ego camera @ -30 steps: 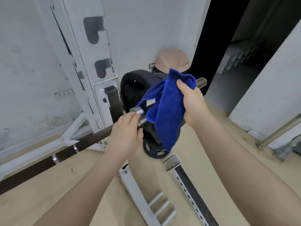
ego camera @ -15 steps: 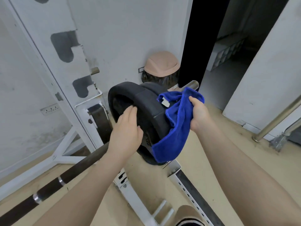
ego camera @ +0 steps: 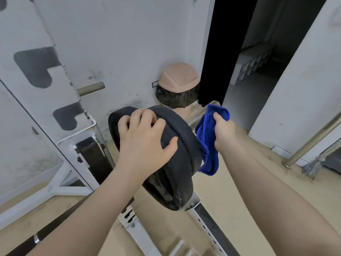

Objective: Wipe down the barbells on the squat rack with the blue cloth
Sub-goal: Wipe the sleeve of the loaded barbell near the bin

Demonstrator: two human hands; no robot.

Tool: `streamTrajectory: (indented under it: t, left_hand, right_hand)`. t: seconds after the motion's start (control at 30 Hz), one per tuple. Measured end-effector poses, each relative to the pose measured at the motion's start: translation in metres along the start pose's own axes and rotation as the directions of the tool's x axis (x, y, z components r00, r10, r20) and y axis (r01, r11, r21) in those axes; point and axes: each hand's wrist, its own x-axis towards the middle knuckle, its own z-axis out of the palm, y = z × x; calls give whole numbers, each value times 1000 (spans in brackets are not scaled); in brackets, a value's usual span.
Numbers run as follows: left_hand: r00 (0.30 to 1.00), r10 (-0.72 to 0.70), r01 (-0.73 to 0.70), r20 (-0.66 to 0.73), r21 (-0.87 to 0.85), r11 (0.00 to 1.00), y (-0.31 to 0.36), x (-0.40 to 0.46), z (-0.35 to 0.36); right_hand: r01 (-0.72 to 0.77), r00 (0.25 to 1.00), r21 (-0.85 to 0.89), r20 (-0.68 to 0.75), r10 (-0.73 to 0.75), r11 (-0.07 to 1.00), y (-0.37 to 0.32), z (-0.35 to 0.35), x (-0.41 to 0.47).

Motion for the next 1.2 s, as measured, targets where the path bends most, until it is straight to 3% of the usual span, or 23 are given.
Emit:
streamTrajectory:
  t: [0.07, 0.13, 0.23, 0.27, 0.33, 0.4, 0.5, 0.57, 0.63, 0.7, 0.77, 0.9, 1.03, 1.1, 1.2]
  left_hand:
    - [998, -52, 50, 30, 64, 997, 6, 5, -3]
    - [994, -101, 95, 41, 124, 988, 13, 9, -11]
    - [992, -117, 105, 44, 213, 971, 33, 19, -20]
    - [992, -120, 107, 47, 224, 969, 41, 24, -18]
    - [989, -133, 116, 59, 223, 968, 54, 37, -10]
    - [970, -179, 137, 166, 241, 961, 71, 49, 2]
    - [920, -251, 161, 300, 293, 942, 90, 64, 25]
    - [902, -298, 184, 313, 346, 920, 99, 65, 41]
    - [899, -333, 210, 284, 388, 898, 105, 62, 50]
    - [898, -371, 245, 237, 432, 868, 107, 61, 57]
    - [890, -401, 276, 216, 444, 852, 107, 61, 61]
    - [891, -416, 279, 183, 503, 818, 111, 60, 64]
    - [870, -462, 311, 170, 538, 784, 123, 64, 69]
    - [873, -467, 339, 141, 513, 789, 131, 71, 77]
    - [878, -457, 352, 140, 459, 816, 144, 86, 97]
  right_hand:
    - [177, 984, -77, 37, -174, 981, -4, 10, 15]
    - [436, 900, -234, 112, -421, 869, -6, 21, 34]
    - [720, 662, -502, 287, -693, 479, -6, 31, 68]
    - [788, 568, -529, 430, -701, 315, -5, 34, 77]
    - [887, 422, -455, 739, -525, 73, 7, 36, 83]
    - [947, 319, -320, 919, -233, 32, 28, 33, 84]
    - [981, 193, -185, 965, -176, 63, 39, 29, 102]
    - [983, 164, -177, 970, -180, -58, 33, 27, 130]
    - [938, 235, -284, 942, -240, -197, 24, 20, 159]
    - [884, 324, -411, 882, -341, -222, 20, 16, 169]
    - [877, 325, -415, 884, -337, -243, 27, 23, 154]
    - [970, 67, -121, 967, -246, -212, 63, 32, 109]
    - [950, -71, 14, 983, -172, -312, 50, 24, 139]
    - [943, -6, -73, 972, -236, -325, 36, 12, 171]
    - [907, 208, -316, 910, -360, -277, 21, -10, 214]
